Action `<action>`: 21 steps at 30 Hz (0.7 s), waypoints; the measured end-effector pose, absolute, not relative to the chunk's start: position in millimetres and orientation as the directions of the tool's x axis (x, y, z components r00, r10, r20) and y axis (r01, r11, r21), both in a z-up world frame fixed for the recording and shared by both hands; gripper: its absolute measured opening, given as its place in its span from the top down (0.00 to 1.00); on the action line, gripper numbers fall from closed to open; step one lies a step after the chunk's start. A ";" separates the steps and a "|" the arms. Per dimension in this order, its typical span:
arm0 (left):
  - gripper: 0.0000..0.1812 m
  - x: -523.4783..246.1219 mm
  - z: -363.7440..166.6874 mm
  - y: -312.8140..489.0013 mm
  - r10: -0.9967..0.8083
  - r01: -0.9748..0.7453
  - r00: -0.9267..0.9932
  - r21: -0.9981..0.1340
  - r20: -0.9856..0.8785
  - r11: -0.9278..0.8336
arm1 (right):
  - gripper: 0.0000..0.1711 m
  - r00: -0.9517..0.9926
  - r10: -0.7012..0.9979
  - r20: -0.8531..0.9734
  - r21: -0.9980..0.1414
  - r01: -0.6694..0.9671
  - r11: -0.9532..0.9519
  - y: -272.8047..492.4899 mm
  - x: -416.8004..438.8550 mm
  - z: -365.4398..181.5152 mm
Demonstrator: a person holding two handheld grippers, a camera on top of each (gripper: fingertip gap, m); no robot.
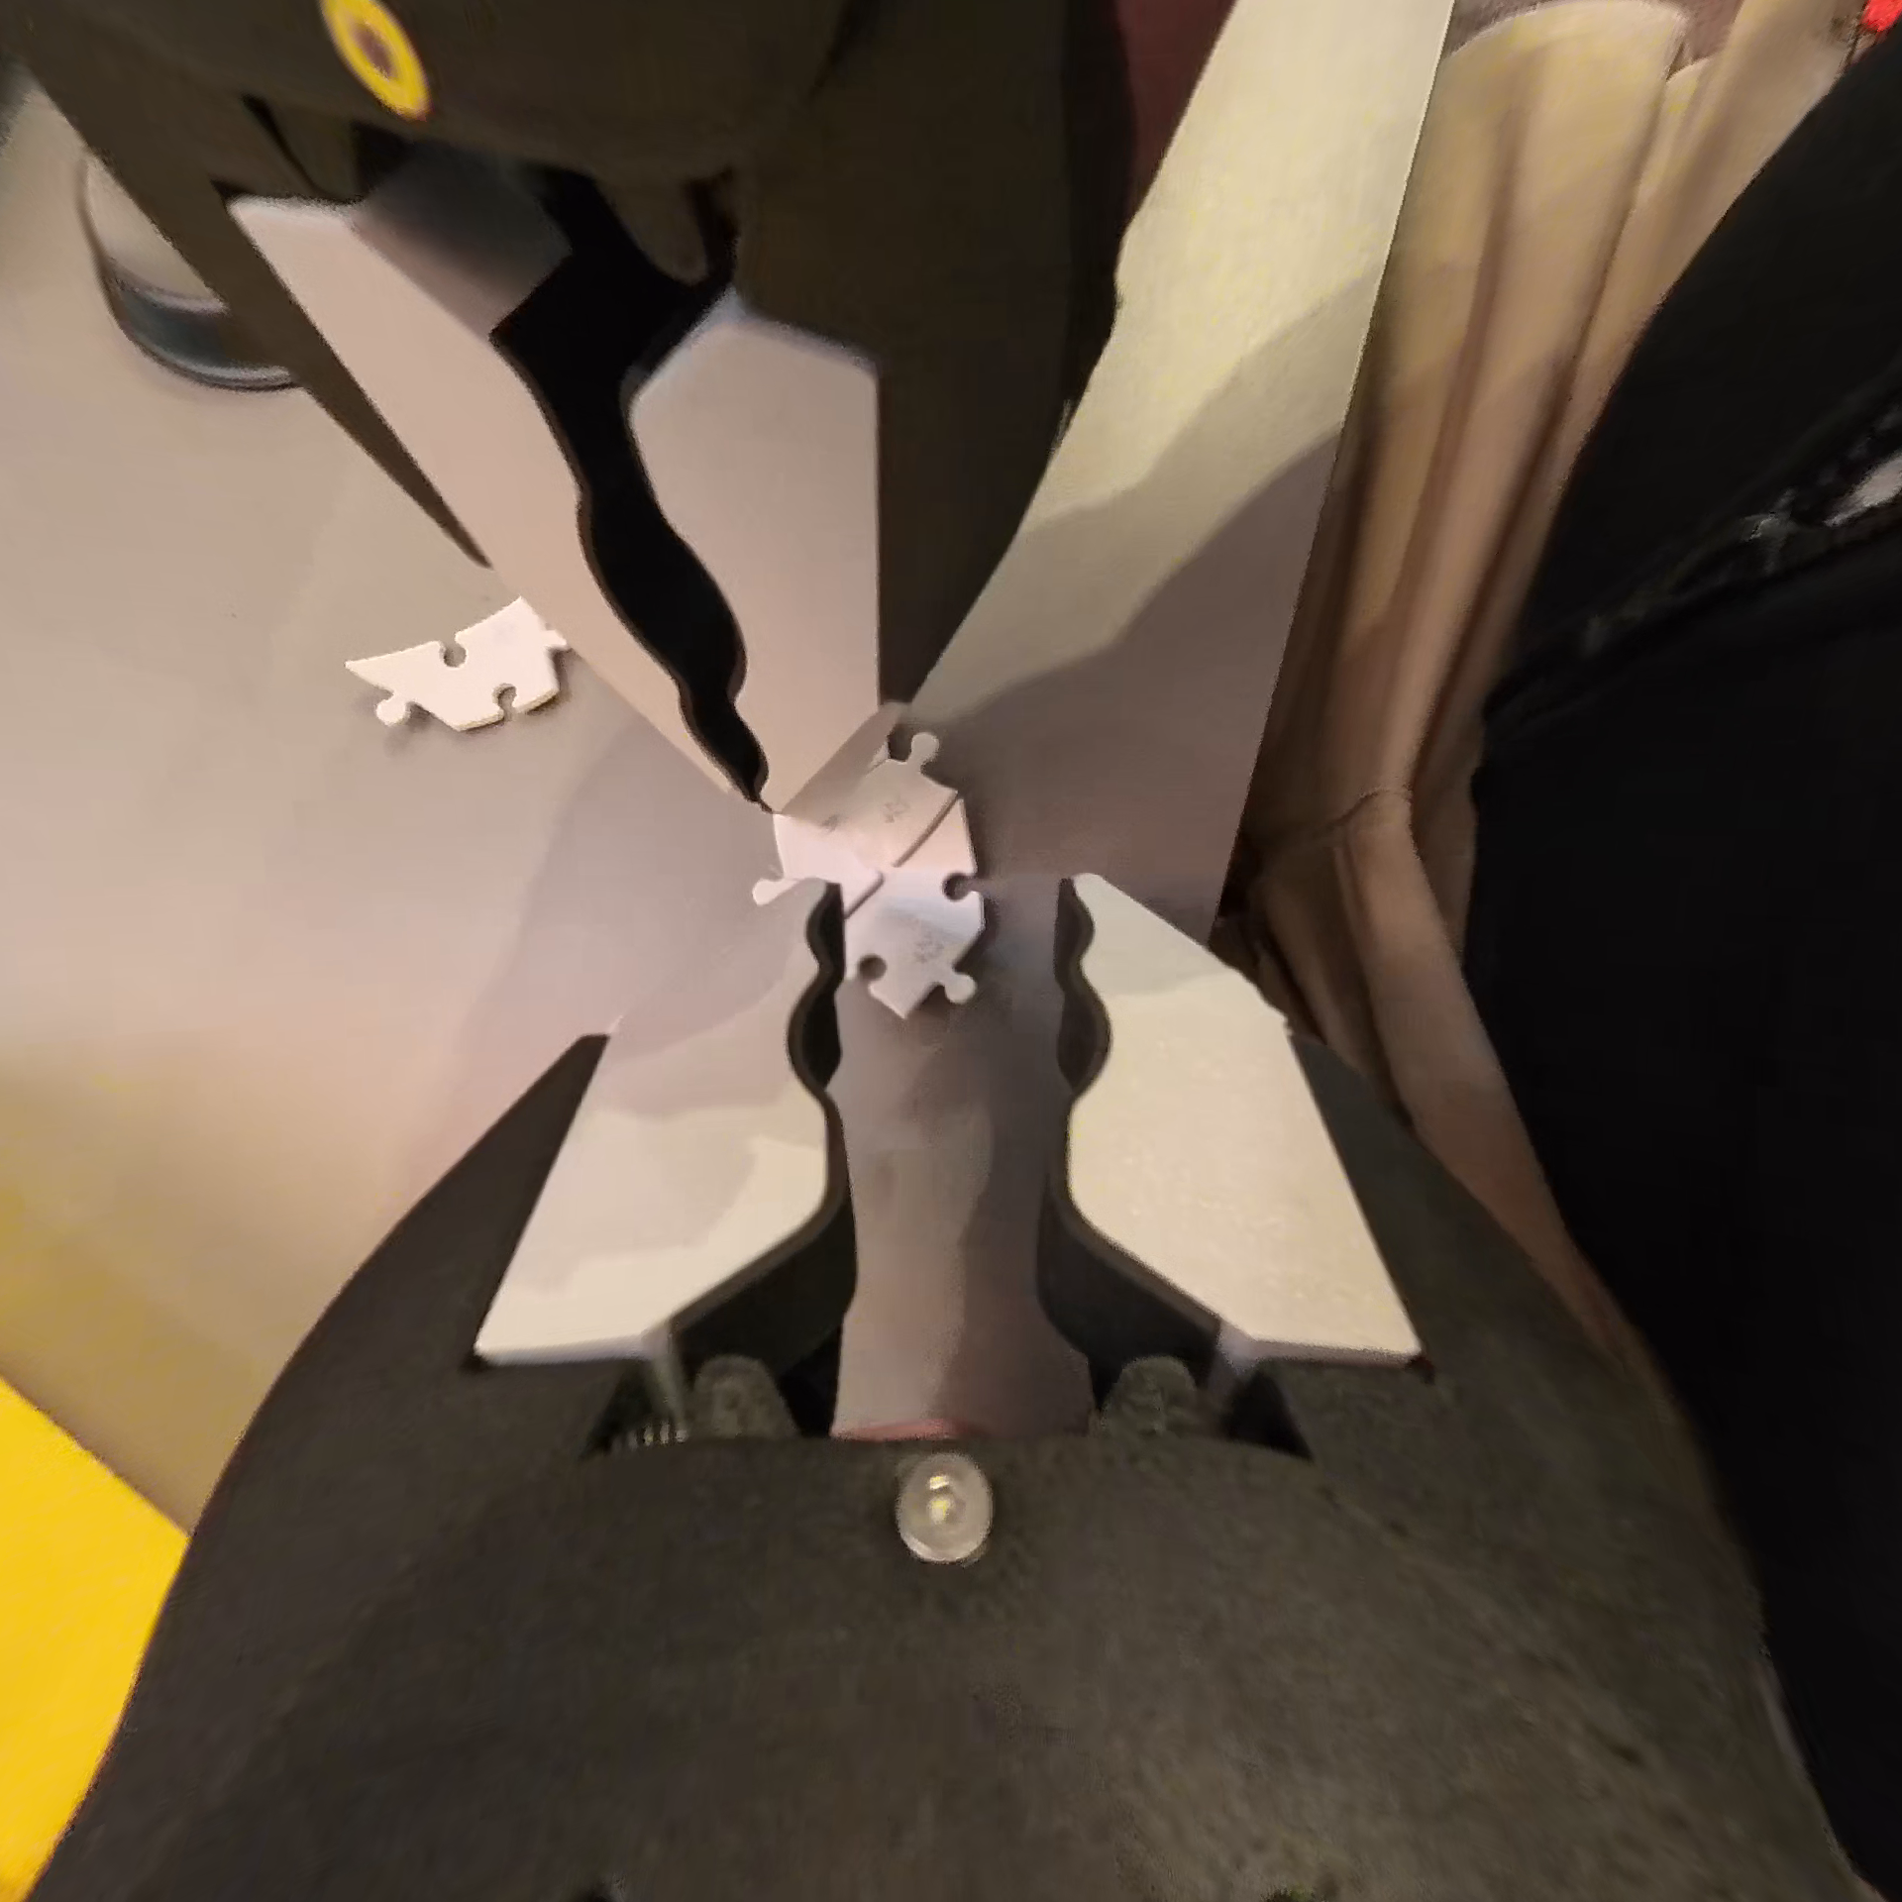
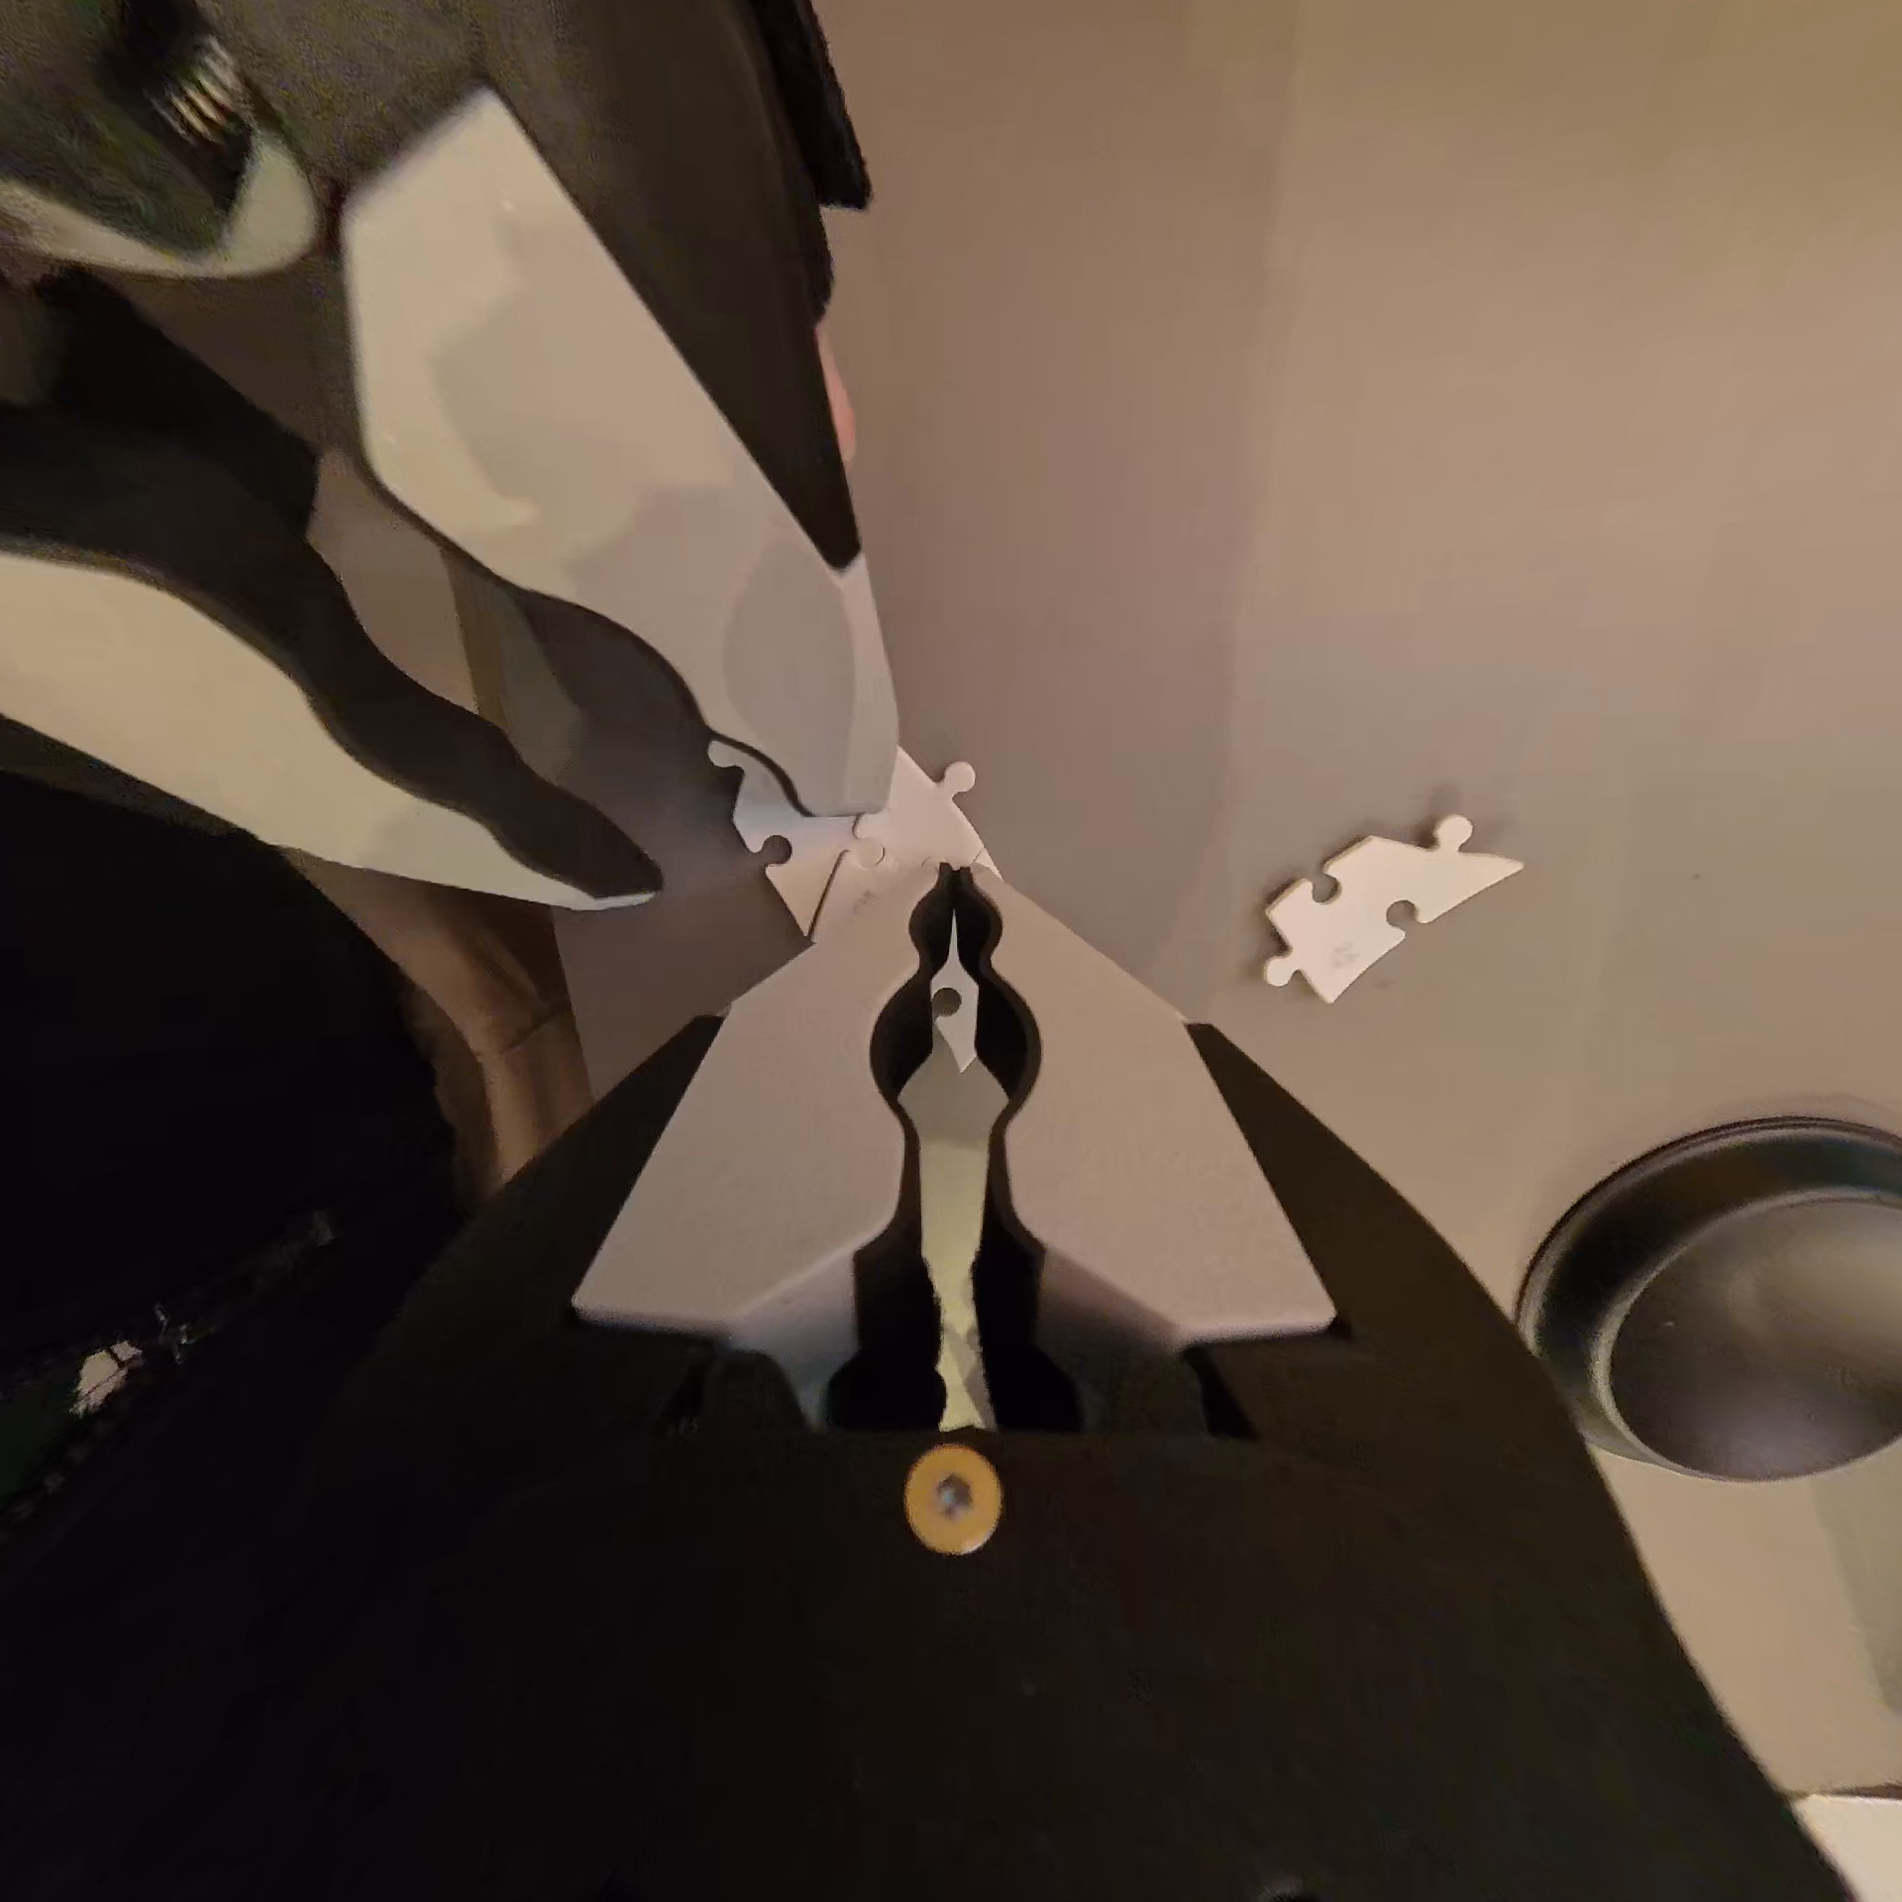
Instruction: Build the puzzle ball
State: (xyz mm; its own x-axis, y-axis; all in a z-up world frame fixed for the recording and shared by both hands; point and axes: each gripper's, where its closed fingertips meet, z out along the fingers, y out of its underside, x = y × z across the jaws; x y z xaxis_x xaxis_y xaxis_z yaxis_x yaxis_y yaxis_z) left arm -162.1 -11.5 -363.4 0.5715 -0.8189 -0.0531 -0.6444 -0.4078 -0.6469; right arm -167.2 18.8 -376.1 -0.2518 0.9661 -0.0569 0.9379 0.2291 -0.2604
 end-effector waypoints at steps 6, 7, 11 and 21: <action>0.78 -159.2 -376.2 -13.8 -0.829 -0.670 0.558 -0.612 -0.041 -0.420 | 1.00 -0.243 0.967 -0.075 -0.299 0.931 0.210 16.8 -169.0 -374.6; 0.79 -159.8 -376.2 -13.5 -0.829 -0.672 0.558 -0.609 -0.044 -0.421 | 1.00 -0.245 0.967 -0.076 -0.303 0.929 0.212 16.5 -168.8 -374.4; 0.82 -161.5 -376.5 -13.2 -0.832 -0.692 0.551 -0.591 -0.062 -0.415 | 1.00 -0.243 0.966 -0.085 -0.328 0.923 0.203 16.8 -167.2 -368.6; 0.79 -163.3 -376.3 -11.2 -0.828 -0.715 0.557 -0.545 -0.066 -0.438 | 1.00 -0.239 0.963 -0.127 -0.386 0.906 0.174 16.9 -148.2 -352.1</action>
